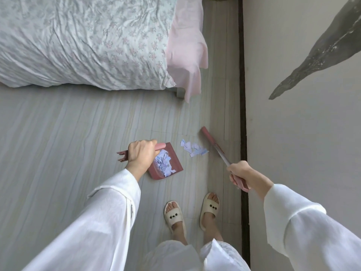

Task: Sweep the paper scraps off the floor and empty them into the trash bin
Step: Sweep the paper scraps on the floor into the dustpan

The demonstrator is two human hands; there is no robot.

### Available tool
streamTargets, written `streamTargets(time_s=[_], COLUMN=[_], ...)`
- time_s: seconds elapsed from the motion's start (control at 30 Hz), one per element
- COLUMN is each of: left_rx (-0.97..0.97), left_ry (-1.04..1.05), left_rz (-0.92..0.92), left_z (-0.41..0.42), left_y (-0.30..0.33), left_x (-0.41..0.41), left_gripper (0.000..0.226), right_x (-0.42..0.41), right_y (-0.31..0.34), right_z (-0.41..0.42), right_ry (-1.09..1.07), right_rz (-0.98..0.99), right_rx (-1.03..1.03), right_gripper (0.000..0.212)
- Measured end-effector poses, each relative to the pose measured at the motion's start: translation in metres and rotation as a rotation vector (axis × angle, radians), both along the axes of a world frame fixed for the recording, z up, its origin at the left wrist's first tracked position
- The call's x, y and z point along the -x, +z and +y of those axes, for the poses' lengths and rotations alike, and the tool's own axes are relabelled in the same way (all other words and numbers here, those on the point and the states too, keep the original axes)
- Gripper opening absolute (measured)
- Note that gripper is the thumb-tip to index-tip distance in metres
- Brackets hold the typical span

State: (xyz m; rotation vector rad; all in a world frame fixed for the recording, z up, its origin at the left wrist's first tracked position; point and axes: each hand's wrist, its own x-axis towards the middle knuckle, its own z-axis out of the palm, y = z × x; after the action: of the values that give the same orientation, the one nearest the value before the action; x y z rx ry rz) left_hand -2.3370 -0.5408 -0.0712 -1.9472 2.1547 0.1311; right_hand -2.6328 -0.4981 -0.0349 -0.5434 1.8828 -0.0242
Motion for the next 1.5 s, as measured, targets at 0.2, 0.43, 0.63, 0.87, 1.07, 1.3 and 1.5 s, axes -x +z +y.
streamTargets(time_s=[0.2, 0.43, 0.63, 0.87, 1.07, 1.3, 1.5], left_rx=[0.012, 0.029, 0.044, 0.051, 0.048, 0.060, 0.048], left_ry=[0.026, -0.022, -0.032, -0.025, -0.026, -0.022, -0.008], left_rz=[0.017, 0.021, 0.044, 0.064, 0.059, 0.071, 0.076], left_z=[-0.016, -0.016, -0.016, 0.005, 0.010, 0.012, 0.012], left_y=[-0.003, -0.006, -0.007, -0.007, -0.004, -0.001, -0.001], left_x=[-0.006, 0.012, 0.013, 0.008, 0.013, 0.012, 0.009], left_gripper=[0.026, 0.030, 0.030, 0.027, 0.024, 0.024, 0.026], right_x=[-0.010, 0.019, 0.018, -0.029, -0.042, -0.023, -0.011], right_y=[-0.005, 0.011, 0.024, 0.012, 0.013, 0.042, 0.039], right_z=[-0.003, -0.024, -0.015, -0.001, -0.010, -0.026, -0.019], right_ry=[0.150, 0.119, 0.147, 0.210, 0.198, 0.248, 0.161], right_rz=[-0.133, -0.305, -0.235, -0.134, -0.303, -0.322, -0.283], right_rx=[-0.067, -0.140, -0.049, -0.014, -0.120, -0.133, -0.118], right_gripper=[0.018, 0.009, 0.005, 0.009, 0.010, 0.015, 0.010])
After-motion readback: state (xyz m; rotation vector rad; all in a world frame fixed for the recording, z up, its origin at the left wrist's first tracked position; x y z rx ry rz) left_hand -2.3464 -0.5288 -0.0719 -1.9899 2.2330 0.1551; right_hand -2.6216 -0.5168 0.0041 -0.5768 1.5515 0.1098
